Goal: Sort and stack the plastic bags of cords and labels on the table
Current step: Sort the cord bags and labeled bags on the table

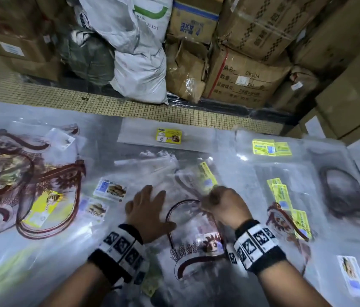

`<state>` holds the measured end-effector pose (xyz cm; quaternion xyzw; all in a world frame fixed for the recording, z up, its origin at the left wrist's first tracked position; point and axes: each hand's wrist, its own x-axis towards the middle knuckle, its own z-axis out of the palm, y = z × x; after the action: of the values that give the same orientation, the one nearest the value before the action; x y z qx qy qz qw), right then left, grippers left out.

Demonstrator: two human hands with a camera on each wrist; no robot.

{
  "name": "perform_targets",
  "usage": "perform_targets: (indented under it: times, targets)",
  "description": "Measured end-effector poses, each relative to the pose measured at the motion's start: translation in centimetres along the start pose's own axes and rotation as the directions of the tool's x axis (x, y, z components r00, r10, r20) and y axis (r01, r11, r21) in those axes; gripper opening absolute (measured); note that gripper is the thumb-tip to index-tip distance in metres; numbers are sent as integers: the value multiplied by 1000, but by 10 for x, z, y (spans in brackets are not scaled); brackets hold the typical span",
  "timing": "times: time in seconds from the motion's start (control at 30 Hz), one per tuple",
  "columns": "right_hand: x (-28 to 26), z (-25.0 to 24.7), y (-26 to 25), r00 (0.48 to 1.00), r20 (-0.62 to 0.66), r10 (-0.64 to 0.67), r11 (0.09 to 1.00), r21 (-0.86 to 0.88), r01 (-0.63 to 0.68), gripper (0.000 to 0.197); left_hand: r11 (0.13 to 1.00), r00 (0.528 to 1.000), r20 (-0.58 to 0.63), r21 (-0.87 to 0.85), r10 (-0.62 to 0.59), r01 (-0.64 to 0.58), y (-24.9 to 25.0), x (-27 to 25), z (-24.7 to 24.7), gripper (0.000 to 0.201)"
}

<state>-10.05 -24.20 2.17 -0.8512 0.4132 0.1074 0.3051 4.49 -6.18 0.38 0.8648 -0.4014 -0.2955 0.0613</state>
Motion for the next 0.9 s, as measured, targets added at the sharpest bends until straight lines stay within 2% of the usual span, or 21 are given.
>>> perform_targets:
  times: [0.07, 0.13, 0.2, 0.27, 0.37, 0.47, 0.53, 0.63, 0.7, 0.77, 0.9]
  targets:
    - [-13, 19, 7, 999, -13, 46, 999, 18, -46, 53, 1000, 999, -35, -5, -24, 24, 2, -10, 18, 92]
    - [-17, 34, 11, 993, -91, 81, 997, 4, -81, 68, 999, 993, -112, -45, -31, 26, 2, -14, 26, 90]
    - [-19, 44, 13, 982, -152, 108, 994, 19, -107, 71, 996, 989, -143, -91, -30, 17, 1, -17, 31, 91]
    - [-23, 46, 12, 979, -151, 140, 988, 89, -127, 64, 988, 983, -175, -154, -47, 20, -1, -19, 35, 93]
    - [-34, 40, 13, 981, -126, 147, 952, 286, -106, 32, 987, 962, -270, -160, -52, 8, -1, -27, 38, 84]
    - [-42, 33, 28, 981, -161, 110, 915, 402, -37, 32, 987, 950, -307, -162, -56, 6, 1, -38, 43, 73]
    - [-48, 27, 35, 973, -202, 115, 843, 538, 12, 35, 993, 954, -297, -115, -27, -8, 2, -44, 48, 72]
    - [-63, 19, 46, 967, -160, 199, 622, 783, 2, 32, 1000, 979, -204, -30, -15, 9, 4, -44, 57, 82]
    - [-73, 19, 55, 962, -126, 241, 500, 866, -13, 27, 999, 983, -179, -17, -34, 32, 6, -44, 60, 89]
    - [-81, 24, 65, 940, -161, 300, 458, 889, 6, 29, 999, 982, -181, -15, -54, 52, 9, -43, 59, 91]
    - [-98, 23, 76, 920, -200, 338, 426, 904, 41, 21, 998, 979, -192, -13, -67, 66, 10, -42, 53, 76]
